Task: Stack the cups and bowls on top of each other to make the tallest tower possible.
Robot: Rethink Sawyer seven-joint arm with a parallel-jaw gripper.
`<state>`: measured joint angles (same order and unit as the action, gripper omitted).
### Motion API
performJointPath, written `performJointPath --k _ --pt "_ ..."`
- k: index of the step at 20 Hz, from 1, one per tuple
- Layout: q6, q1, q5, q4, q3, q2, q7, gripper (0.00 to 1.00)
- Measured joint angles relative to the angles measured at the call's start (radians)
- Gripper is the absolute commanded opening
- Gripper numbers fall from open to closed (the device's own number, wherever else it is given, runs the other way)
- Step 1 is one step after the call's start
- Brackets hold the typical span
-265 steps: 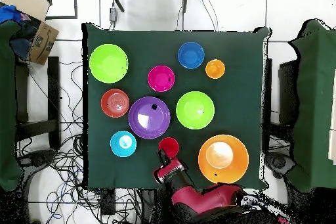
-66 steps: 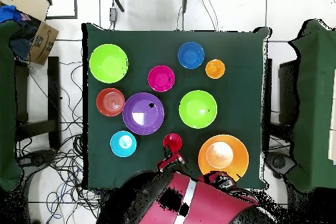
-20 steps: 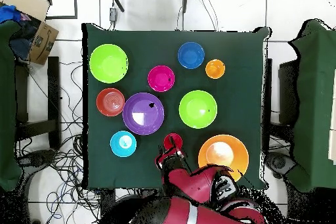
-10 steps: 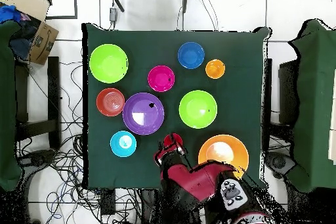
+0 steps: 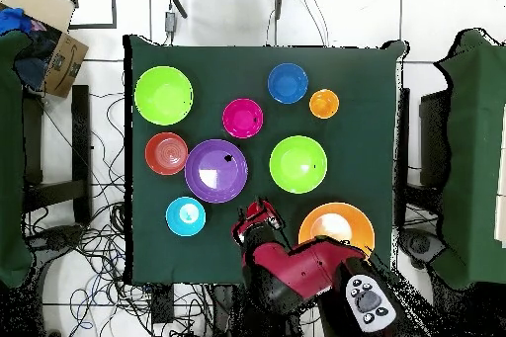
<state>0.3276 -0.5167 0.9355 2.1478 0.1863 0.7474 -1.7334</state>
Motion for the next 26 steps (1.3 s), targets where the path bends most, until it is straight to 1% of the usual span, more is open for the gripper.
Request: performJointPath --k 1,8,11,12,14,17,19,20,24,26 --pt "-0.024 -0.012 0.000 0.003 0.029 0.023 0.000 1.00" --pt "-0.069 -0.005 -0.019 0.002 0.078 0.078 0.000 1.00" --pt "-0.093 0.001 -0.036 -0.005 0.092 0.089 0.000 1.00" --pt "-0.118 0.001 -0.052 -0.015 0.103 0.090 0.000 1.00" --pt "-0.138 0.000 -0.060 -0.022 0.111 0.089 0.000 1.00" --pt "-0.192 -0.003 -0.076 -0.042 0.135 0.085 0.000 1.00" --pt "-0.265 -0.009 -0.093 -0.069 0.158 0.080 0.000 1.00" --pt "-0.275 -0.009 -0.094 -0.074 0.160 0.079 0.000 1.00" --pt "-0.387 -0.011 -0.104 -0.125 0.176 0.063 0.000 1.00" --pt "-0.418 -0.014 -0.106 -0.139 0.182 0.060 0.000 1.00"
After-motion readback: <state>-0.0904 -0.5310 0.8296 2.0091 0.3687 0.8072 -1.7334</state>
